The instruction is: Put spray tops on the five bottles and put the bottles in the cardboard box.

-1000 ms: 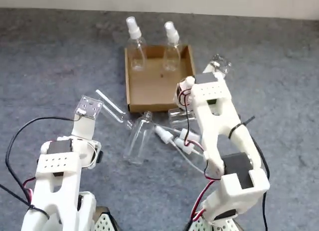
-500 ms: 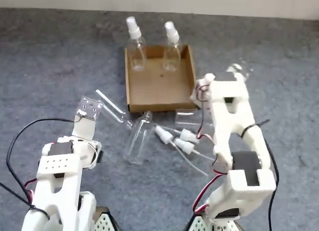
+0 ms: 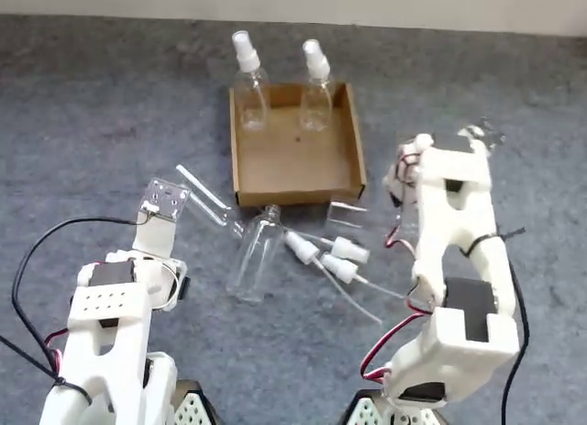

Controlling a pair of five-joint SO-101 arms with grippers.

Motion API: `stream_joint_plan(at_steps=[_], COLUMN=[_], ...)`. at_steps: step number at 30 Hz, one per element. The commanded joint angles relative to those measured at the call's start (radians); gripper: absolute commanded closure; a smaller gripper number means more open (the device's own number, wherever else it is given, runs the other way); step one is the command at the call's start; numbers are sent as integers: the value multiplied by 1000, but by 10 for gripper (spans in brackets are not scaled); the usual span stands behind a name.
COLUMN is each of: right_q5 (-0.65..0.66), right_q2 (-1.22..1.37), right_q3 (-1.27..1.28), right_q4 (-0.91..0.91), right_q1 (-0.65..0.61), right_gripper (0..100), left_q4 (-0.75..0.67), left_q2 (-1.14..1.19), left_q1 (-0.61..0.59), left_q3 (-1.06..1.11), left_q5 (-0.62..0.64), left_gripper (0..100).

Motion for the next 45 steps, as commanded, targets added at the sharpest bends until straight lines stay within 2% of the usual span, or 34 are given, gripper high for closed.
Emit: stream_joint_plan(at_steps=[1, 7, 10, 13, 17, 23, 26, 31, 36, 45], right_q5=[72, 153, 163, 158, 146, -106, -216, -370, -420, -411], right_q2=[-4, -8, -13, -38, -125, -193, -147, -35, 70, 196], right_q3=[-7, -12, -16, -44, -140, -214, -214, -216, -222, -223], right_q4=[10, 10, 21, 33, 171, 252, 219, 180, 180, 180], right_q1=[81, 231, 265, 228, 91, -125, -166, -134, -122, -116], right_gripper=[836, 852, 850, 849, 839, 639, 628, 628, 628, 628], left_q4=[-14, -14, -15, -15, -15, -14, -12, -15, -15, -15], left_q2=[-4, -4, -4, -4, -4, -4, -4, -4, -4, -4], left_q1=[12, 12, 12, 12, 12, 12, 12, 12, 12, 12], left_q3=[-5, -5, -5, -5, -5, -5, -5, -5, -5, -5], left_q5=[5, 5, 5, 5, 5, 5, 5, 5, 5, 5], left_gripper=[829, 829, 829, 829, 829, 829, 829, 829, 829, 829])
